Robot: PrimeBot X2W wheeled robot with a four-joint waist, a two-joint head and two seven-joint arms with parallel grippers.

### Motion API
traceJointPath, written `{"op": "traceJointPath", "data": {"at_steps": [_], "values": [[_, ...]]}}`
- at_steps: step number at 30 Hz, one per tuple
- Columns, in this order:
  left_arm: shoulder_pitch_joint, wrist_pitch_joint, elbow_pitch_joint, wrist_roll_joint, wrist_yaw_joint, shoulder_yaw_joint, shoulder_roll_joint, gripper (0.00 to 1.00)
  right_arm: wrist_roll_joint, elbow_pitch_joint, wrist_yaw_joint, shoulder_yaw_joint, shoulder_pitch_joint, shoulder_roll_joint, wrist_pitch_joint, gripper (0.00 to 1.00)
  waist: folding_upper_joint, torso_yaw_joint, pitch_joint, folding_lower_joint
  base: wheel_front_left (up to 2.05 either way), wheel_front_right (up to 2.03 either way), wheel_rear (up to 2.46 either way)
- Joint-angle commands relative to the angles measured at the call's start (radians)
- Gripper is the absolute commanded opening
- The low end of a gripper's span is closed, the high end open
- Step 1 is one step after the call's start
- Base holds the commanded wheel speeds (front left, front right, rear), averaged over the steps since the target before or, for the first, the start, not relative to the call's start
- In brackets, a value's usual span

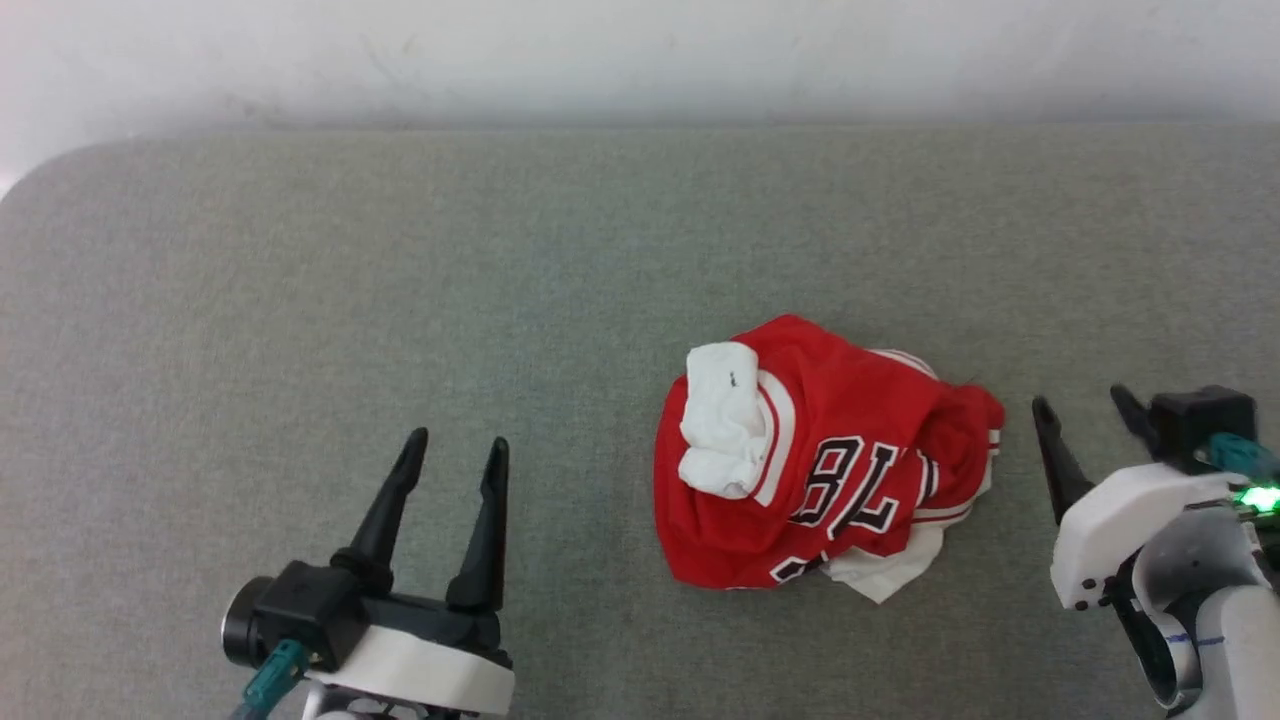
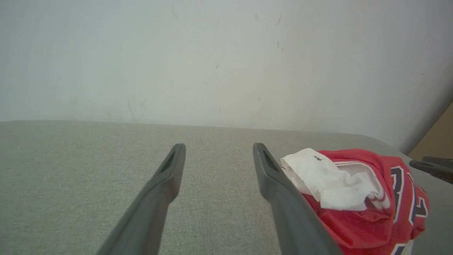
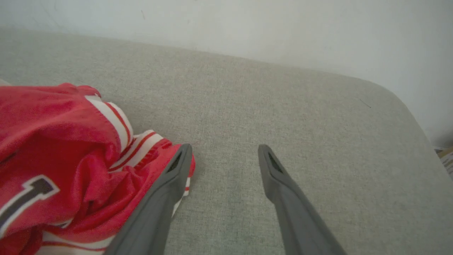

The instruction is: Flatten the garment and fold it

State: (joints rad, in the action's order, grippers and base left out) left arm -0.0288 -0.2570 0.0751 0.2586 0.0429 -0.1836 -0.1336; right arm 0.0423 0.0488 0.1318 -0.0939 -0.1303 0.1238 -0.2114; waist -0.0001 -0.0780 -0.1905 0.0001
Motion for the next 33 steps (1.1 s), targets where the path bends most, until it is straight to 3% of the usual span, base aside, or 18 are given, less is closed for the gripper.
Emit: {"op": "traceJointPath", "data": {"at_steps": [1,10,11,13,17,23,28,33], "values": [[0.022,-0.005,-0.01,-0.013,0.012,0.009,0.009,1.0,0.007,0.025,-0.001,0.02,-0.02,0.02,-0.032,1.0,0.0001,-0.027,-0.035,-0.0001,0.0,0.0,0.0],[0.056,-0.005,-0.043,-0.041,0.054,0.04,0.039,1.0,0.096,0.185,-0.001,0.153,-0.064,0.093,-0.129,1.0,0.0001,-0.074,-0.077,-0.0001,0.0,0.0,0.0],[0.058,-0.005,-0.045,-0.043,0.056,0.042,0.042,1.0,0.102,0.204,-0.001,0.168,-0.068,0.098,-0.135,0.76,0.0001,-0.077,-0.078,-0.0001,0.0,0.0,0.0],[0.06,-0.005,-0.051,-0.046,0.061,0.044,0.048,1.0,0.114,0.233,-0.001,0.18,-0.078,0.103,-0.137,0.0,0.0001,-0.081,-0.078,-0.0001,0.0,0.0,0.0],[0.054,-0.005,-0.067,-0.05,0.067,0.052,0.057,1.0,0.125,0.241,-0.001,0.184,-0.098,0.11,-0.112,0.0,0.0001,-0.076,-0.056,-0.0001,0.0,0.0,0.0],[0.027,-0.005,-0.089,-0.055,0.072,0.061,0.067,1.0,0.109,0.158,-0.001,0.157,-0.137,0.178,-0.076,0.0,0.0001,-0.049,0.018,-0.0001,0.0,0.0,0.0],[0.003,-0.005,-0.095,-0.063,0.074,0.068,0.071,1.0,0.073,0.045,-0.001,0.055,-0.151,0.246,-0.099,0.0,0.0001,-0.034,0.062,-0.0001,0.0,0.0,0.0],[-0.015,-0.005,-0.099,-0.063,0.076,0.074,0.075,1.0,0.047,0.014,-0.001,-0.079,-0.015,0.257,-0.175,0.0,0.0001,-0.034,0.07,-0.0001,0.0,0.0,0.0]]}}
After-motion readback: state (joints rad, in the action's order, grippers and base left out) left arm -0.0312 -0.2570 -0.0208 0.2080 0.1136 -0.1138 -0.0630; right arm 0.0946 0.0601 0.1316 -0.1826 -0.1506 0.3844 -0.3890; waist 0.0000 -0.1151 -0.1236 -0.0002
